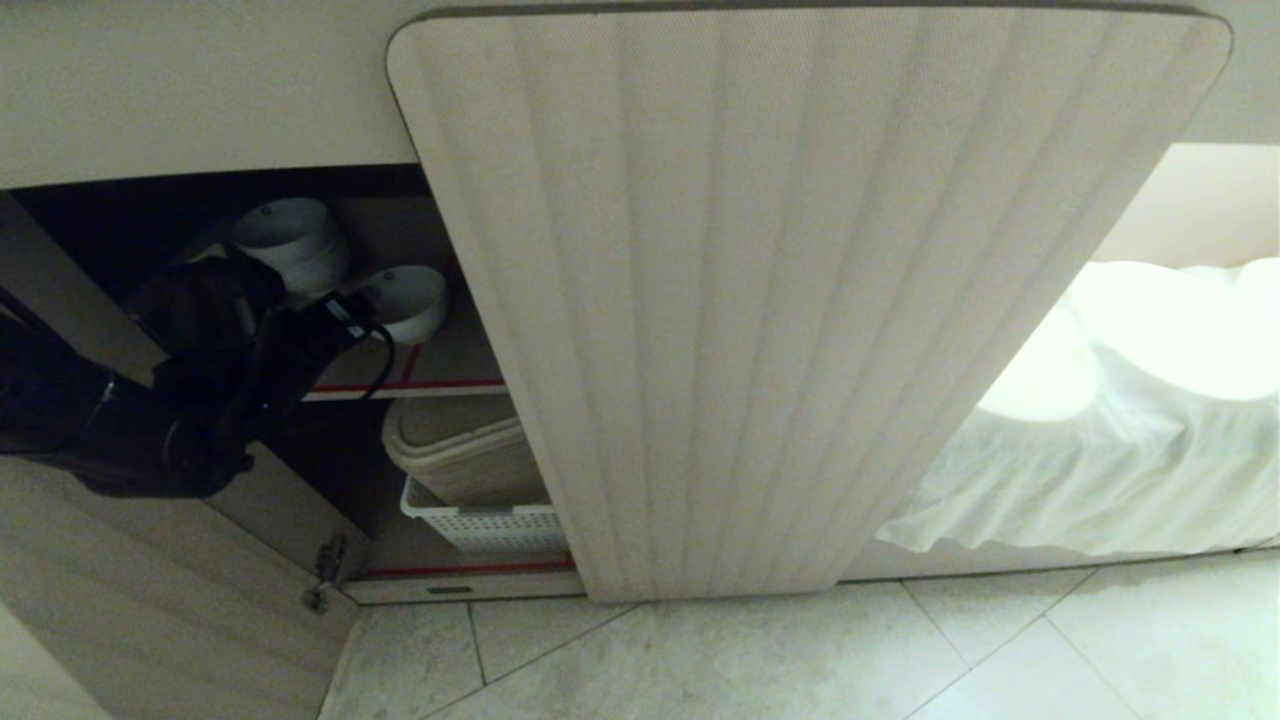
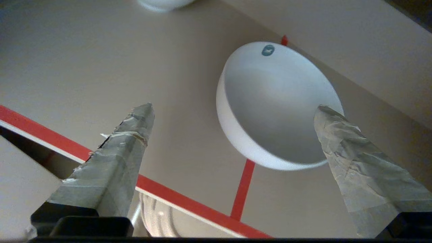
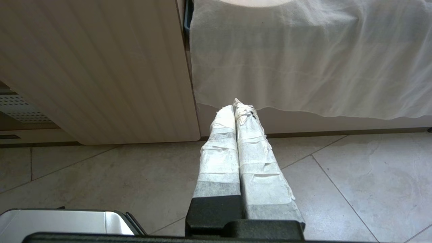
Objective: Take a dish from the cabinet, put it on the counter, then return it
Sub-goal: Close the cabinet door
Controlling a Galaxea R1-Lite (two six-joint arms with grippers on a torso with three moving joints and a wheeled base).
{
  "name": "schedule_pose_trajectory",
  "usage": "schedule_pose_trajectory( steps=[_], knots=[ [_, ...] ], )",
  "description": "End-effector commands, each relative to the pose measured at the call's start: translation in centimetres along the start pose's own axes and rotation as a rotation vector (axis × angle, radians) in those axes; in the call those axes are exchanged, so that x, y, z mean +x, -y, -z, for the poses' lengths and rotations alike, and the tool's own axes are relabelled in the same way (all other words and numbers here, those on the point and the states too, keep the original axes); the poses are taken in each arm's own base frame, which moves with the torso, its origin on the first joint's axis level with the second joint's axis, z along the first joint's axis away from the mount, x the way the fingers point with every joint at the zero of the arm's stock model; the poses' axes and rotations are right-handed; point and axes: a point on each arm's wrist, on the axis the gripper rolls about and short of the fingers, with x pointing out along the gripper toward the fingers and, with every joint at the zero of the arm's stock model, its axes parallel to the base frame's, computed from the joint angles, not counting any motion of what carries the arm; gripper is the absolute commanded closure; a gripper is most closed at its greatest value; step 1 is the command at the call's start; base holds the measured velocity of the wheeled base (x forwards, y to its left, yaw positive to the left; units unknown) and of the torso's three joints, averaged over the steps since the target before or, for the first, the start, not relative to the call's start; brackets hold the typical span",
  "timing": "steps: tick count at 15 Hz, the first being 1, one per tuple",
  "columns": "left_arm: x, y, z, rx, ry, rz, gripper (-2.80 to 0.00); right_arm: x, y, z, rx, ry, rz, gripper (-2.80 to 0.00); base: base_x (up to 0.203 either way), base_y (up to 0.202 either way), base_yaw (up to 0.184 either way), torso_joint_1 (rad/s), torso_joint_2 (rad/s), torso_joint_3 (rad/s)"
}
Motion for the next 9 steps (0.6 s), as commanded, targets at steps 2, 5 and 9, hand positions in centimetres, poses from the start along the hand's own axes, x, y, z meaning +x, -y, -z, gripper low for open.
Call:
schedule_pose_trajectory(
  steps=[2, 5, 9],
  knots=[
    [-0.77, -0.25, 0.82, 0.019, 0.022, 0.024, -2.8, 0.0, 0.0, 0.0, -0.001, 0.001, -0.001, 0.0, 0.0, 0.0, 0.0, 0.0, 0.0, 0.0],
    [-0.97, 0.0, 0.66, 0.02, 0.028, 0.033, -2.8, 0.0, 0.0, -0.01, 0.001, 0.001, -0.001, 0.0, 0.0, 0.0, 0.0, 0.0, 0.0, 0.0],
    [-1.11, 0.13, 0.36, 0.021, 0.037, 0.037, 0.0, 0.0, 0.0, -0.01, 0.0, 0.001, -0.002, 0.0, 0.0, 0.0, 0.0, 0.0, 0.0, 0.0]
  ],
)
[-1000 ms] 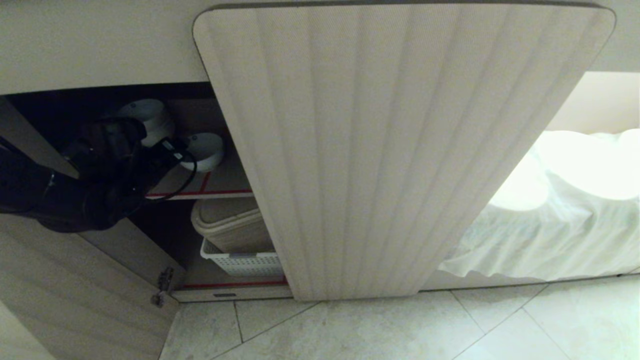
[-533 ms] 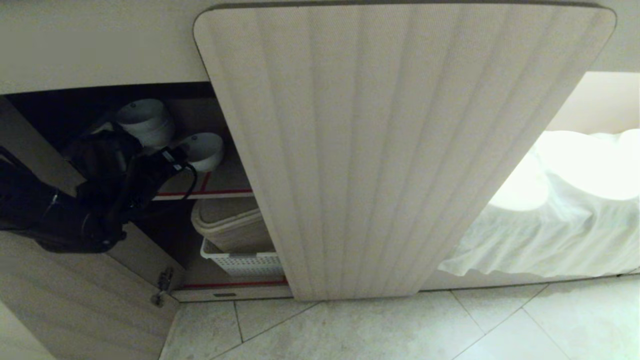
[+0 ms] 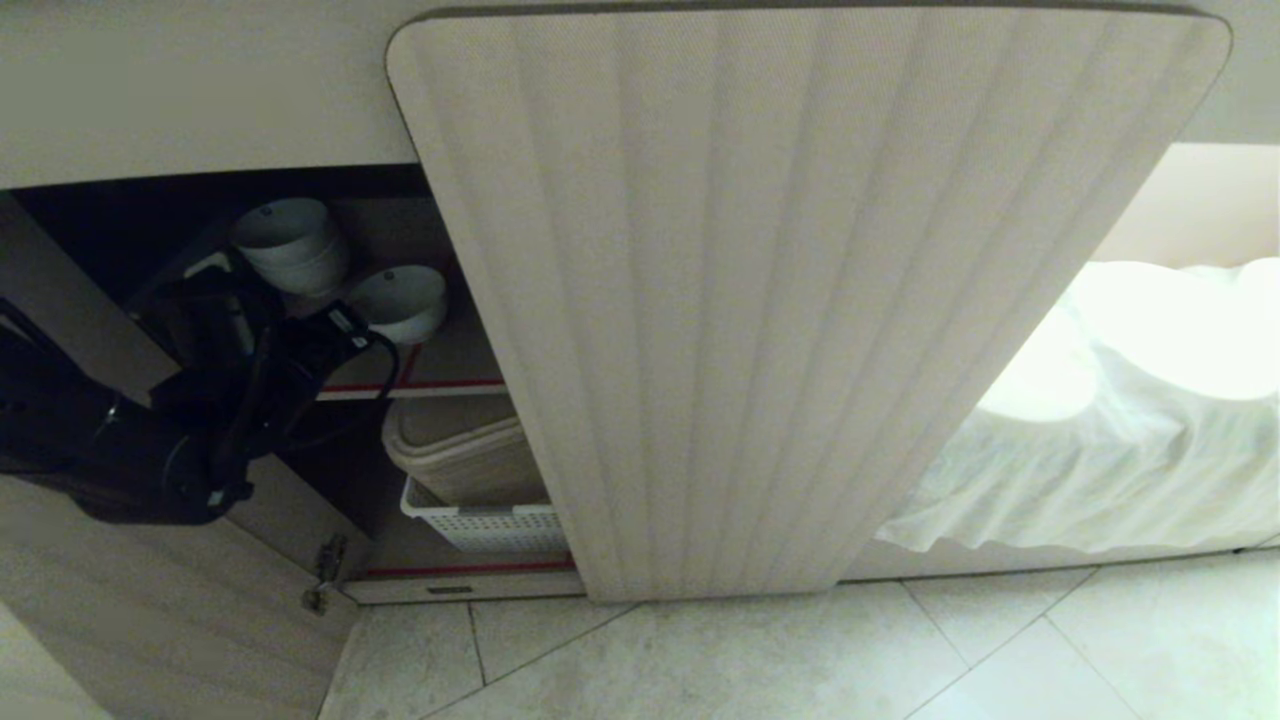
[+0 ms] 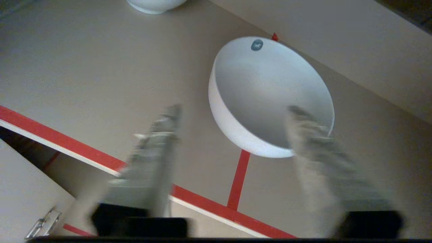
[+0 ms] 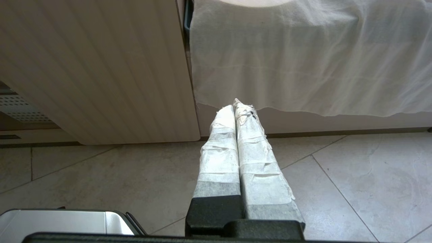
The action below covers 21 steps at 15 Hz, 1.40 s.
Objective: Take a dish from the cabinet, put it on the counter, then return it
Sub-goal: Close the cabinet door
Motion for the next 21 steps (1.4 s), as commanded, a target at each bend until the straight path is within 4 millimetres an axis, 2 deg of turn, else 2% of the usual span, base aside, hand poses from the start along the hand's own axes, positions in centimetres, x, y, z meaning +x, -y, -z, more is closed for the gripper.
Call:
schedule_pose_trajectory(
  steps=[1, 12, 21],
  knots=[
    [-0.1, 0.1, -0.4, 0.005, 0.015, 0.005, 0.0, 0.0, 0.0, 0.0, -0.001, 0.001, 0.0, 0.0, 0.0, 0.0, 0.0, 0.0, 0.0, 0.0],
    [-0.4, 0.1, -0.2, 0.066, 0.007, 0.004, 0.0, 0.0, 0.0, 0.0, -0.001, 0.001, 0.0, 0.0, 0.0, 0.0, 0.0, 0.0, 0.0, 0.0],
    [-3.2, -0.5, 0.9, 0.105, -0.037, 0.006, 0.0, 0.0, 0.0, 0.0, -0.001, 0.001, -0.001, 0.0, 0.0, 0.0, 0.0, 0.0, 0.0, 0.0]
  ],
)
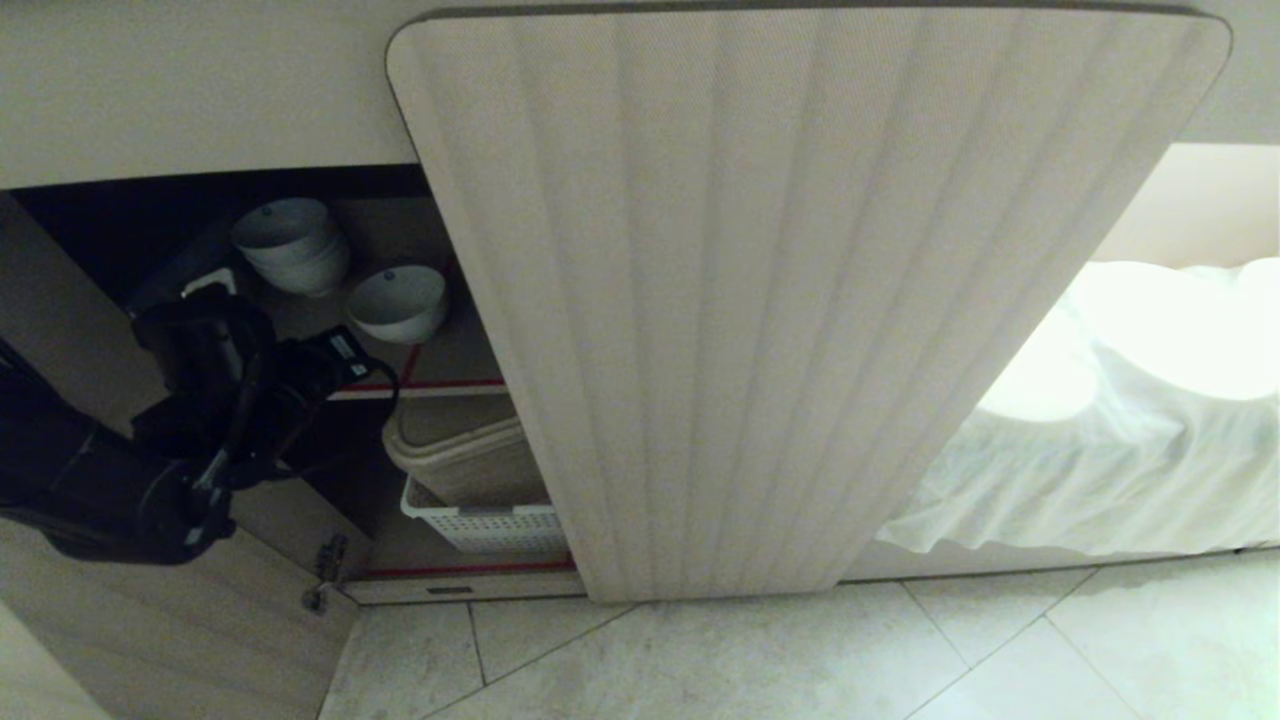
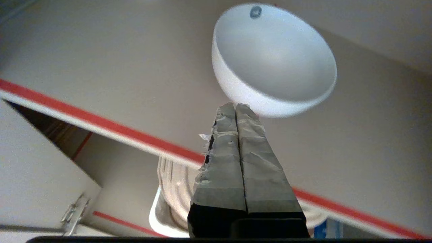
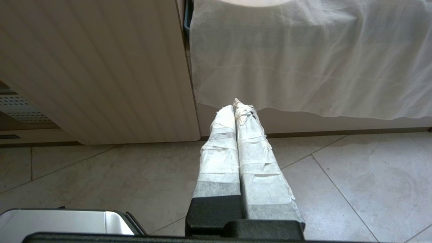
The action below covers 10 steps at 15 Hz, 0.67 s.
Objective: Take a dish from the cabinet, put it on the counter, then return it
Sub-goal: Close the cabinet door
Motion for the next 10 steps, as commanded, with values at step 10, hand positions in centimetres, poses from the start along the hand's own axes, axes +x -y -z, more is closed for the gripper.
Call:
schedule_pose_trajectory(
  steps=[10],
  knots=[
    [-5.5, -0.5, 1.0, 0.039, -0.074, 0.013, 0.0, 0.0, 0.0, 0.0, 0.0, 0.0, 0.0, 0.0, 0.0, 0.0, 0.0, 0.0, 0.0, 0.0]
  ],
)
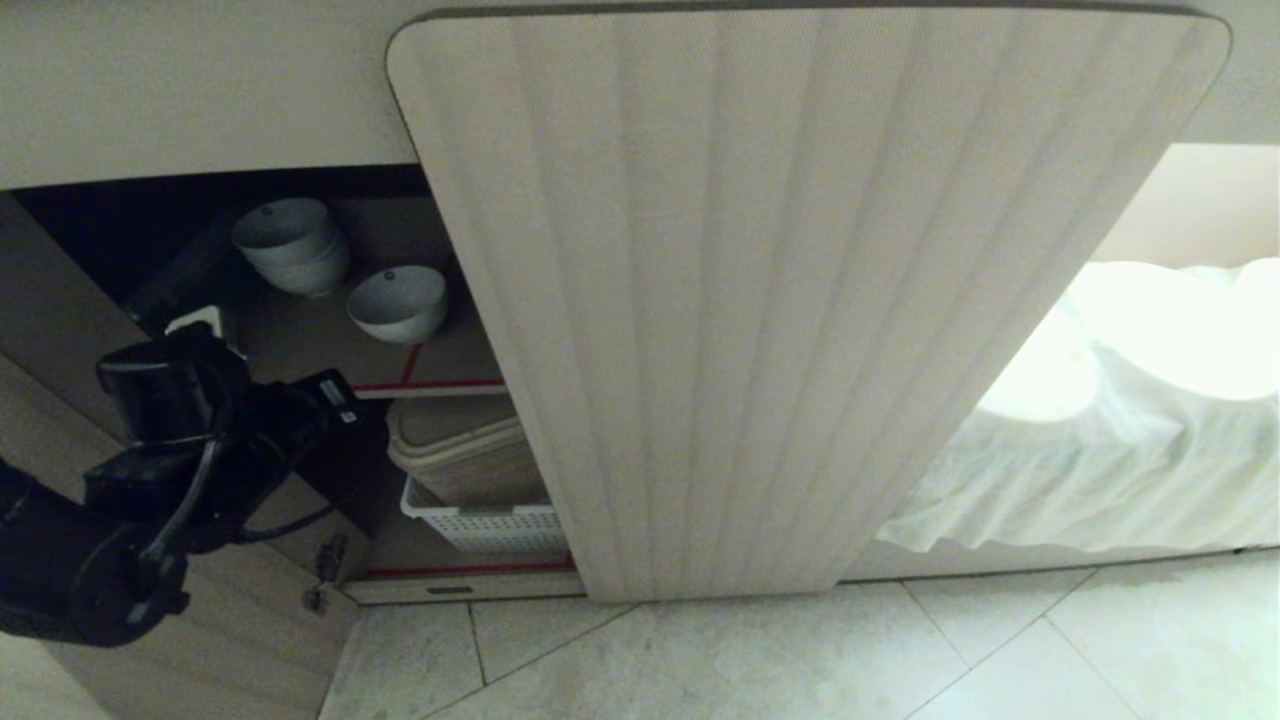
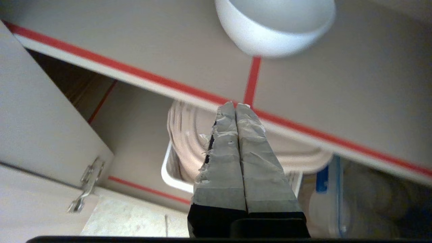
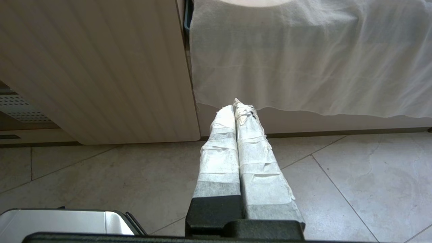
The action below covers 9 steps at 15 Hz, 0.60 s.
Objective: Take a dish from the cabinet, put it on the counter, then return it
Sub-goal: Close the cabinet door
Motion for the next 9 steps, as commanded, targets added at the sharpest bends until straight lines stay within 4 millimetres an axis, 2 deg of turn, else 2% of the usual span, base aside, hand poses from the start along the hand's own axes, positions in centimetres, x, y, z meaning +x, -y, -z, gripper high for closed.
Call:
schedule_pose_trajectory(
  steps=[1, 9],
  knots=[
    [-1.4, 0.0, -0.2, 0.011, 0.004, 0.01, 0.0, 0.0, 0.0, 0.0, 0.001, 0.001, -0.001, 0.0, 0.0, 0.0, 0.0, 0.0, 0.0, 0.0],
    [-5.4, 0.0, 0.3, 0.025, -0.02, 0.049, 0.0, 0.0, 0.0, 0.0, 0.0, 0.001, 0.0, 0.0, 0.0, 0.0, 0.0, 0.0, 0.0, 0.0]
  ],
)
